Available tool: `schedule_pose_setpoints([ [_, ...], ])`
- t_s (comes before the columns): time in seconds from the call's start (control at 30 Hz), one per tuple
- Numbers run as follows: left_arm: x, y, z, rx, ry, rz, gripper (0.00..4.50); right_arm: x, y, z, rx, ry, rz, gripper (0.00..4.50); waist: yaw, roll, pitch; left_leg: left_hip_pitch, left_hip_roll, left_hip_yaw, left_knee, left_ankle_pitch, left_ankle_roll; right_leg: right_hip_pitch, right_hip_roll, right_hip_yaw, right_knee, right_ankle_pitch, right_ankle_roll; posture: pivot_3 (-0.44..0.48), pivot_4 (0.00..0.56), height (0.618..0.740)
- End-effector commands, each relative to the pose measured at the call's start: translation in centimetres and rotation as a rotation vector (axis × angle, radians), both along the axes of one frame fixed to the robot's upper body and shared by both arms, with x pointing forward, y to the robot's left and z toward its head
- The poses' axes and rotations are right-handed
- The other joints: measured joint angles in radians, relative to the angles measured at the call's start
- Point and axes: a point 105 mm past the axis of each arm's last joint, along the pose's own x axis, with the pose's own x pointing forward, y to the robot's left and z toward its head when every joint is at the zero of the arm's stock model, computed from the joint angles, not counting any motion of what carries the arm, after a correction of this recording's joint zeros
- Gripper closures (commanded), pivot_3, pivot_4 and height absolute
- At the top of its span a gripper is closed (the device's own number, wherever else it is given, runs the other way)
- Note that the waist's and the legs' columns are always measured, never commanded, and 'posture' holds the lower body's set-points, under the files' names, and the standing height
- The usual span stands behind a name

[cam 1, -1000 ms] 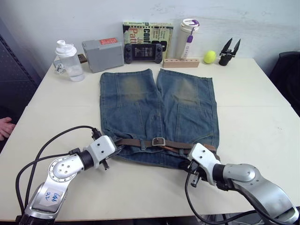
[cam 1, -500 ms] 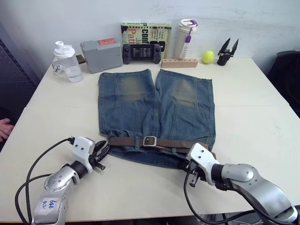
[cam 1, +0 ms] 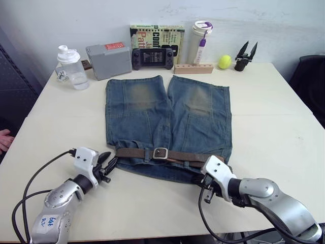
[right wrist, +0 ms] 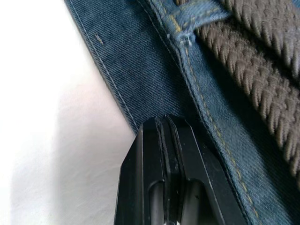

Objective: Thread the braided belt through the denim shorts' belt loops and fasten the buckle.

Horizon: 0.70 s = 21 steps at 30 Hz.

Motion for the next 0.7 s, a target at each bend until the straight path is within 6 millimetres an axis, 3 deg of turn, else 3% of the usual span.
schedule_pose_setpoints([
  [0.03,0.0,-0.5,2.3,0.124,-0.119,-0.065,1.02,-1.2,-3.4,-4.8,-0.157,0.221,-0.137,4.5,0.0,0.0,0.0,0.0,0.0,0.0,0.0,0.0,0.0,0.0,0.0,0.0,0.0,0.0,-0.001,0.0,0.15,0.726],
  [0.1,0.2,-1.0,2.6,0.237,-0.154,-0.103,0.18,-1.3,-3.2,-4.8,-0.153,0.221,-0.133,4.5,0.0,0.0,0.0,0.0,0.0,0.0,0.0,-0.001,0.001,0.0,0.0,0.0,0.0,-0.001,-0.003,0.0,0.15,0.726],
  [0.47,1.2,-4.1,4.8,0.749,-0.448,-0.327,0.18,-1.3,-2.8,-4.7,-0.144,0.221,-0.132,4.5,0.001,0.003,0.002,0.0,0.002,0.0,0.0,-0.006,0.005,-0.001,0.0,0.001,-0.001,-0.003,-0.006,0.0,0.15,0.726],
  [0.63,1.4,-5.1,4.0,0.855,-0.456,-0.407,0.18,-1.4,-2.7,-4.7,-0.142,0.221,-0.13,4.5,0.0,0.004,0.002,0.0,0.002,0.0,-0.001,-0.006,0.005,-0.001,0.0,0.001,0.0,-0.003,-0.006,0.0,0.15,0.726],
  [0.7,1.4,-5.1,3.7,0.868,-0.448,-0.42,0.72,-1.4,-2.6,-4.7,-0.141,0.219,-0.131,4.5,-0.001,0.004,0.003,0.0,0.002,0.0,-0.001,-0.006,0.005,-0.001,0.0,0.001,0.0,-0.003,-0.006,0.0,0.15,0.726],
])
